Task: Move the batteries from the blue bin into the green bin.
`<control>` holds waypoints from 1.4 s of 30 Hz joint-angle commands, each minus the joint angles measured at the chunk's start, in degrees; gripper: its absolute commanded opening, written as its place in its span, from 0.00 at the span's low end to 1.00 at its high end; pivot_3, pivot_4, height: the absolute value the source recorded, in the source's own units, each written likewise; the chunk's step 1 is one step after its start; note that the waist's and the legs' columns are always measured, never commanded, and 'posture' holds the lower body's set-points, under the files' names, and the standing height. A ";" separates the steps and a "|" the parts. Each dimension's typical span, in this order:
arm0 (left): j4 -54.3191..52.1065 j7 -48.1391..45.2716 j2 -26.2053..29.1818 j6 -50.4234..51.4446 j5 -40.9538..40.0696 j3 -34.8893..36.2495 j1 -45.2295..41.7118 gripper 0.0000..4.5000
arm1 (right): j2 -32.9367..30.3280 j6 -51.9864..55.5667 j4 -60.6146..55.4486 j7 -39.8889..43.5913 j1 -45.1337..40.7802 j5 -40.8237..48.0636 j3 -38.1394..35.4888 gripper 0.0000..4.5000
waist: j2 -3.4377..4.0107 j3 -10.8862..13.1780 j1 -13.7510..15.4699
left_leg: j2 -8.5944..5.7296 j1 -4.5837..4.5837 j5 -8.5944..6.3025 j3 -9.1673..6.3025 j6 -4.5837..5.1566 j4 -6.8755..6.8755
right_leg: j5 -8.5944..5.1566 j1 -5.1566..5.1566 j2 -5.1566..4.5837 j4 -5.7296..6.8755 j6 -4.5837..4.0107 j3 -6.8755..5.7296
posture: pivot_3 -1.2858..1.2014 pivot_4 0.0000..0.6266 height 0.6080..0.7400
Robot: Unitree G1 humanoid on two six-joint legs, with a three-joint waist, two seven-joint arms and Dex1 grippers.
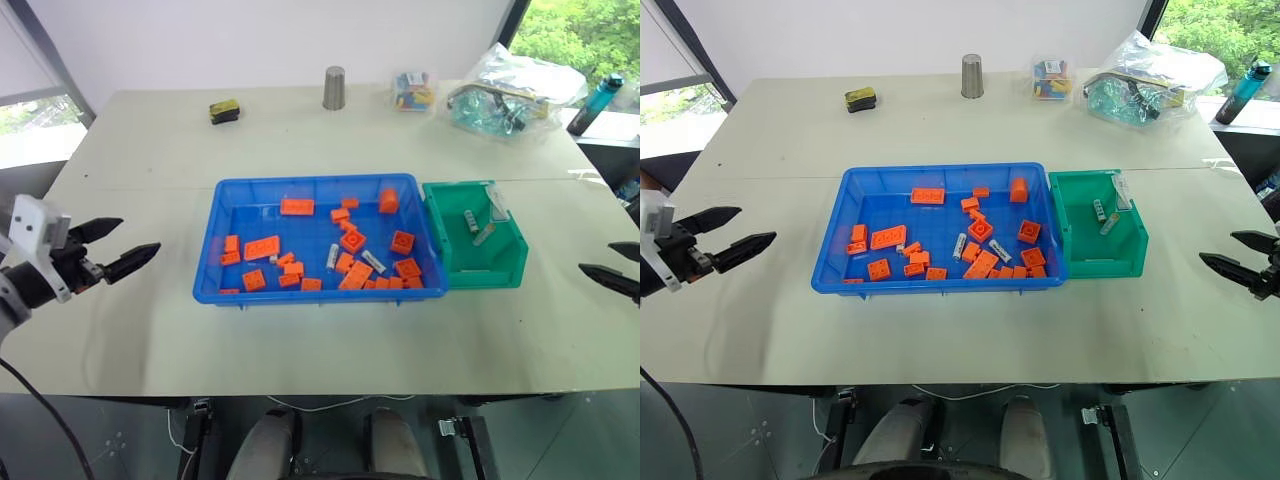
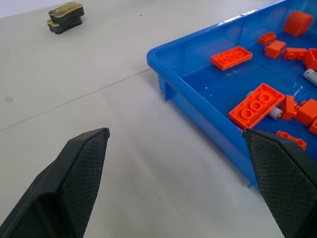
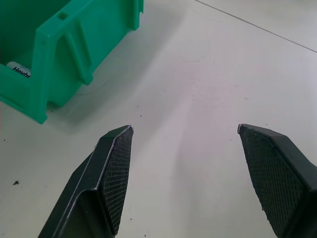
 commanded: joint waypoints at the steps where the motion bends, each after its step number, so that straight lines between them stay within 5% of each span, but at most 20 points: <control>1: -1.61 0.72 0.31 -0.54 0.03 1.28 -0.78 1.00 | -0.22 -0.70 -1.10 -0.49 -0.77 0.37 -1.33 0.77 | 0.00 0.00 0.04 | 0.00 0.00 0.00 0.00 0.00 0.00 | 0.00 0.00 0.00 0.00 0.00 0.00 | 0.52 0.24 0.90; 8: -1.46 1.95 0.26 0.27 0.19 0.75 -1.09 1.00 | 0.01 0.60 -1.12 -0.89 -1.02 0.94 -1.31 0.77 | 0.00 0.00 -0.01 | 0.00 0.00 0.00 0.00 0.00 0.00 | 0.00 0.00 0.00 0.00 0.00 0.00 | 0.52 0.24 0.90; 11: -1.51 1.77 0.27 0.76 -0.22 0.79 -1.11 1.00 | 0.12 1.63 -1.57 -1.09 -1.36 1.22 -1.29 0.96 | 0.00 0.00 -0.01 | 0.00 0.00 0.00 0.00 0.00 0.00 | 0.00 0.00 0.00 0.00 0.00 0.00 | 0.52 0.24 0.90; 17: -3.01 1.62 0.33 0.93 -0.34 0.27 -1.28 1.00 | 0.01 0.99 -1.39 -1.68 -3.04 0.33 -0.08 0.98 | 0.00 0.00 0.01 | 0.00 0.00 0.00 0.00 0.00 0.00 | 0.00 0.00 0.00 0.00 0.00 0.00 | 0.52 0.24 0.90; 25: -11.30 -1.71 1.83 5.92 -5.71 -1.95 -3.34 1.00 | -0.18 13.70 -17.22 7.26 -21.99 6.03 12.32 0.98 | 0.21 0.11 -1.22 | 0.15 -0.02 0.00 0.09 0.00 0.01 | 0.00 -0.05 0.05 0.01 0.01 -0.03 | 0.52 0.24 0.90; 32: -14.94 -4.27 2.48 8.32 -7.87 -2.60 -2.21 1.00 | 16.05 18.34 -23.03 10.50 -46.11 1.65 32.71 0.98 | 0.21 0.11 -1.86 | 0.24 -0.02 0.00 0.13 -0.01 -0.08 | 0.00 -0.16 0.10 0.00 0.00 -0.06 | 0.52 0.24 0.90; 42: -18.25 -6.57 2.99 7.61 -7.35 2.78 7.46 1.00 | 42.66 11.55 -5.41 6.83 -56.44 -9.71 47.81 0.98 | 0.14 0.12 -1.54 | 0.14 -0.14 0.01 -0.08 -0.03 -0.07 | 0.03 -0.28 0.05 0.09 -0.04 -0.11 | 0.52 0.24 0.90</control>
